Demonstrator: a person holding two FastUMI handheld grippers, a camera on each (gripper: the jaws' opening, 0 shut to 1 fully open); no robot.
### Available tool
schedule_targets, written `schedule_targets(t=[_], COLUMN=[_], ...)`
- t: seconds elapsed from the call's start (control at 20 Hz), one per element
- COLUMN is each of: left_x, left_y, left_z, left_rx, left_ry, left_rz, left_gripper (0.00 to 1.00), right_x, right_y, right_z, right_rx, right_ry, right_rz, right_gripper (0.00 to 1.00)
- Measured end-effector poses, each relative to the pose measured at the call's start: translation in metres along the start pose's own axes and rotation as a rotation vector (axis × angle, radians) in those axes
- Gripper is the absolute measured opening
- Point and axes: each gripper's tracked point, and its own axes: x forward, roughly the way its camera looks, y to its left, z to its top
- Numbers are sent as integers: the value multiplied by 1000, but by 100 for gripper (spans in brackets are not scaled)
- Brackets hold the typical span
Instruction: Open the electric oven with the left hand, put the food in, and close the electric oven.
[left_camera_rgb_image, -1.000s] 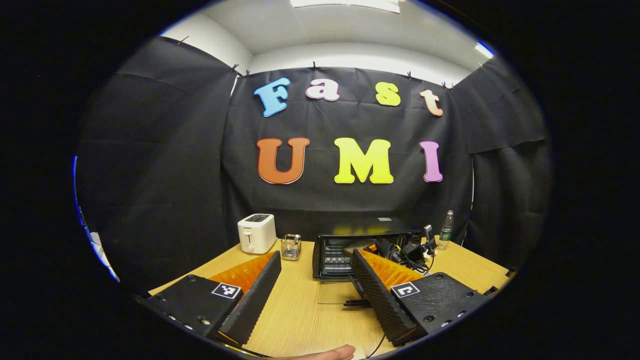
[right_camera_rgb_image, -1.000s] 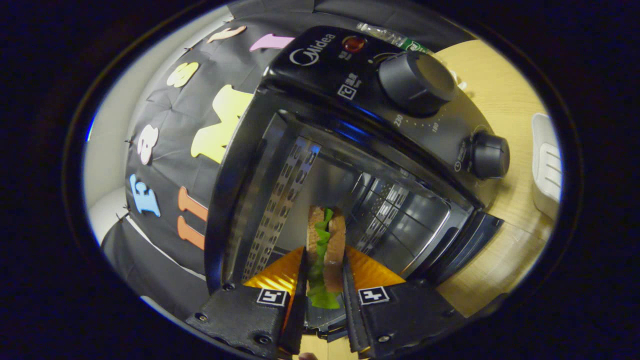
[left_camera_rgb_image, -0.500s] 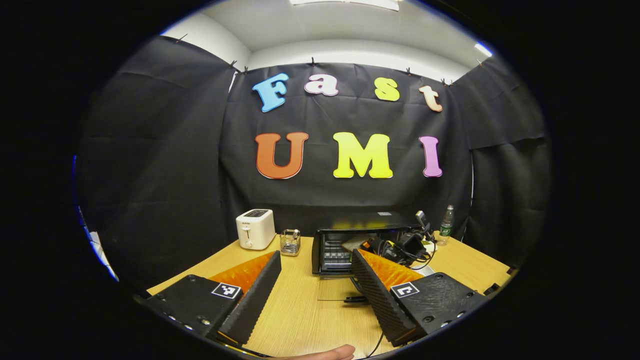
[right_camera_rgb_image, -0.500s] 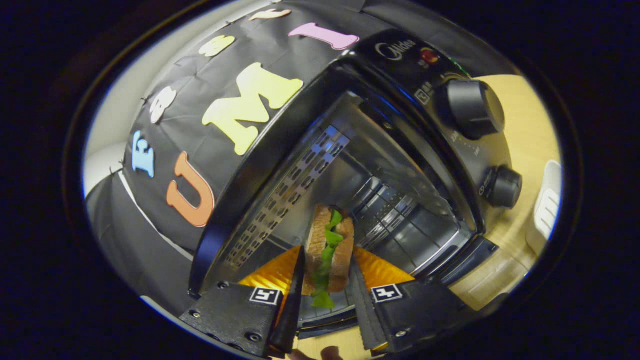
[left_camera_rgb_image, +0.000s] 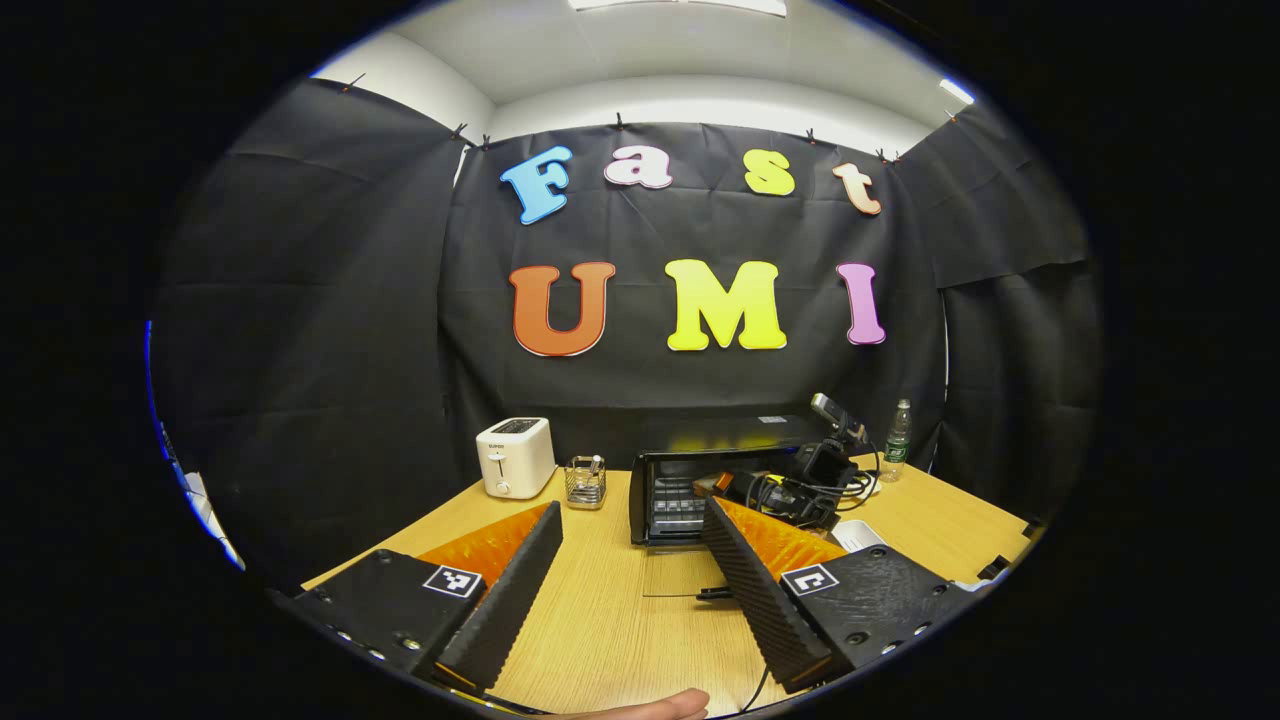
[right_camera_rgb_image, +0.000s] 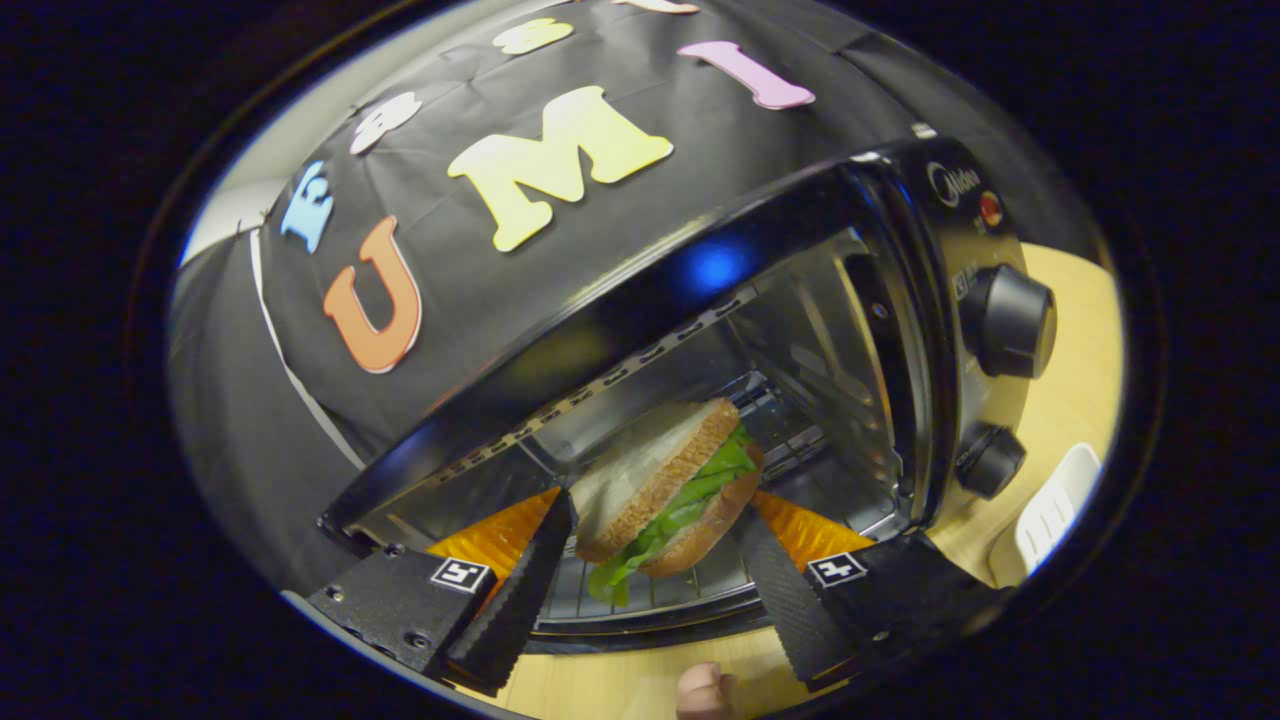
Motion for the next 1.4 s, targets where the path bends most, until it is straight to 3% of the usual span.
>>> schedule_targets(t=[0.1, 0.15, 0.25, 0.3, 0.35, 0.45, 0.9, 1.1, 1.4], left_x=[-1, -2, -3, -3, -3, -3, -8, -8, -1], left_y=[1, 1, 3, 2, 2, 4, 2, -1, -9], left_z=[-1, -2, -3, -4, -5, -7, -11, -15, -32], left_rx=[-5, -7, -8, -8, -8, -4, 5, 18, 6], left_ry=[6, 7, 10, 13, 15, 17, 26, 37, 85], left_rz=[2, 5, 8, 7, 7, 10, 16, 23, 16], left_gripper=[93, 93, 93, 93, 93, 93, 93, 93, 93], right_x=[-1, -1, 0, -1, -4, -6, -31, -47, -85], right_y=[-3, -1, 0, 1, 3, 1, -9, -21, -16], right_z=[-5, -8, -8, -6, -7, -11, -23, -40, -12], right_rx=[-82, -122, -211, -257, -301, -356, -449, -514, -527], right_ry=[41, 61, 70, 63, 65, 90, 239, 383, 314], right_rz=[-28, -36, -37, -33, -30, -27, -47, -83, -62], right_gripper=[95, 100, 96, 100, 96, 96, 100, 100, 100])
